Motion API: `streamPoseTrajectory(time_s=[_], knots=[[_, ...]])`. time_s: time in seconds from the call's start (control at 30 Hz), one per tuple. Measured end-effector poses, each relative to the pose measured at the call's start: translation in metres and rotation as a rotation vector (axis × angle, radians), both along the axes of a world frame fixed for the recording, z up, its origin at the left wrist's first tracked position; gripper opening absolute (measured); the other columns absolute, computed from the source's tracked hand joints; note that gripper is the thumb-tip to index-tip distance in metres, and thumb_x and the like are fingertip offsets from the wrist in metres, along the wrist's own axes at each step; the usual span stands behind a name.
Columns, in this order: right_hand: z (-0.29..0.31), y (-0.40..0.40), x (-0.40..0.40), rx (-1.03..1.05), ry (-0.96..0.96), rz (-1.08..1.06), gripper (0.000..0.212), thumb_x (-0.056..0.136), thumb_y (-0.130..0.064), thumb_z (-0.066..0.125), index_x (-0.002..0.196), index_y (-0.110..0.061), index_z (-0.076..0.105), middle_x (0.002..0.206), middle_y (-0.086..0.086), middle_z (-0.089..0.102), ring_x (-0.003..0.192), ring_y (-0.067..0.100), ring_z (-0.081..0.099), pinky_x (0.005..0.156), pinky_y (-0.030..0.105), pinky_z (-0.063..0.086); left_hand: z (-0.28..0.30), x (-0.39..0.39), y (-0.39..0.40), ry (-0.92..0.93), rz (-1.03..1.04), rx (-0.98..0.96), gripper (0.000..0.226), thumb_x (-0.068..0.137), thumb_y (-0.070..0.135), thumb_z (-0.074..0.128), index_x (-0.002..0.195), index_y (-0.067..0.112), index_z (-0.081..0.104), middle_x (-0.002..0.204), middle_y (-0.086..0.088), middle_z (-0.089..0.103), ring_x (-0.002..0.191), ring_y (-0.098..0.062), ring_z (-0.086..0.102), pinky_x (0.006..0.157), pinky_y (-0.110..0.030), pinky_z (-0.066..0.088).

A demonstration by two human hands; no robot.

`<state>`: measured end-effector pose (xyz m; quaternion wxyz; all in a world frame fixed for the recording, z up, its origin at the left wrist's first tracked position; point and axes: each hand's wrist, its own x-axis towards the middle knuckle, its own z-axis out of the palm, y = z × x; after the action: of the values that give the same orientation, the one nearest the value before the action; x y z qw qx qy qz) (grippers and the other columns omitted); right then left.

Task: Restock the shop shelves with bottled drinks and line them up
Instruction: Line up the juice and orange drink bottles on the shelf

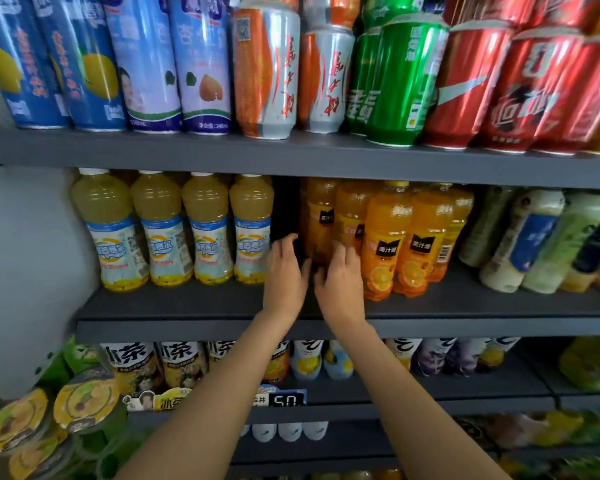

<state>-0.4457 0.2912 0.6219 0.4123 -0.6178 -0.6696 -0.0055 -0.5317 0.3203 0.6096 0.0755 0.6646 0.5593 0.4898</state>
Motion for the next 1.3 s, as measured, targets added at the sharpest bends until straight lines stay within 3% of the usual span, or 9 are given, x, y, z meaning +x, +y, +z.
streamPoseTrajectory(time_s=[0.17,0.33,0.53,0.77,0.9,0.97,1.1,1.2,1.3], knots=[[0.0,-0.004,0.033,-0.119,-0.166,0.094,0.044,0.086,0.006,0.047,0.13,0.005,0.044,0.141,0.021,0.041,0.125,0.036,0.045,0.101,0.036,0.039,0.008,0.03,0.041,-0.165,0.013,-0.213,0.053,0.088,0.018,0.059,0.135,0.004,0.038,0.133,-0.016,0.048,0.122,-0.03,0.047,0.1,-0.038,0.039],[0.008,0.0,0.039,-0.111,-0.11,0.107,0.029,0.082,0.008,0.047,0.108,0.004,0.057,0.12,0.018,0.056,0.101,0.033,0.059,0.08,0.03,0.048,0.007,0.044,0.064,-0.246,0.041,-0.309,0.047,0.089,0.017,0.056,0.132,0.005,0.04,0.128,-0.018,0.052,0.119,-0.033,0.05,0.096,-0.039,0.04],[0.005,0.001,0.043,-0.119,-0.096,0.141,0.039,0.085,0.007,0.046,0.123,0.005,0.051,0.141,0.019,0.043,0.121,0.031,0.051,0.097,0.032,0.045,0.001,0.039,0.084,-0.251,0.044,-0.318,0.045,0.092,0.013,0.051,0.135,0.011,0.04,0.131,-0.015,0.051,0.123,-0.03,0.047,0.102,-0.041,0.039],[0.007,-0.001,0.044,-0.151,-0.105,0.157,0.041,0.088,0.005,0.043,0.129,0.004,0.047,0.146,0.02,0.036,0.128,0.029,0.046,0.1,0.028,0.041,0.003,0.039,0.094,-0.249,0.096,-0.353,0.048,0.092,0.012,0.049,0.139,0.011,0.036,0.134,-0.016,0.048,0.125,-0.032,0.045,0.103,-0.042,0.038],[0.007,-0.004,0.042,-0.195,-0.111,0.161,0.042,0.088,0.005,0.043,0.13,0.004,0.044,0.149,0.021,0.029,0.13,0.032,0.043,0.103,0.03,0.04,0.001,0.039,0.067,-0.253,0.194,-0.175,0.049,0.09,0.013,0.054,0.136,0.006,0.038,0.131,-0.018,0.045,0.12,-0.031,0.047,0.097,-0.036,0.039],[0.007,-0.006,0.041,-0.182,-0.101,0.176,0.044,0.087,0.007,0.042,0.131,0.005,0.044,0.148,0.022,0.03,0.133,0.032,0.039,0.106,0.029,0.036,-0.005,0.04,0.047,-0.251,0.072,-0.083,0.041,0.088,0.011,0.057,0.128,0.005,0.047,0.125,-0.016,0.05,0.114,-0.028,0.052,0.093,-0.03,0.041],[0.009,-0.007,0.05,-0.061,-0.066,0.126,0.032,0.084,0.009,0.044,0.11,0.002,0.06,0.114,0.019,0.062,0.101,0.03,0.061,0.083,0.026,0.048,-0.004,0.044,0.03,-0.319,-0.302,-0.281,0.058,0.085,0.011,0.063,0.137,0.012,0.038,0.136,-0.009,0.048,0.127,-0.02,0.044,0.105,-0.033,0.037],[0.016,-0.011,0.063,0.032,-0.04,0.037,0.025,0.084,0.003,0.047,0.098,-0.004,0.067,0.089,0.011,0.069,0.075,0.026,0.065,0.062,0.033,0.051,0.006,0.05,0.032,-0.264,-0.299,-0.306,0.065,0.084,0.018,0.066,0.14,0.014,0.033,0.137,-0.008,0.048,0.128,-0.022,0.043,0.103,-0.035,0.036],[0.027,-0.015,0.078,0.127,0.068,-0.108,0.017,0.088,-0.004,0.049,0.098,-0.005,0.063,0.09,0.009,0.066,0.075,0.023,0.061,0.058,0.028,0.04,0.012,0.056,0.035,-0.259,-0.248,-0.293,0.065,0.081,0.022,0.069,0.137,0.014,0.036,0.134,-0.007,0.05,0.127,-0.024,0.045,0.106,-0.041,0.037]])
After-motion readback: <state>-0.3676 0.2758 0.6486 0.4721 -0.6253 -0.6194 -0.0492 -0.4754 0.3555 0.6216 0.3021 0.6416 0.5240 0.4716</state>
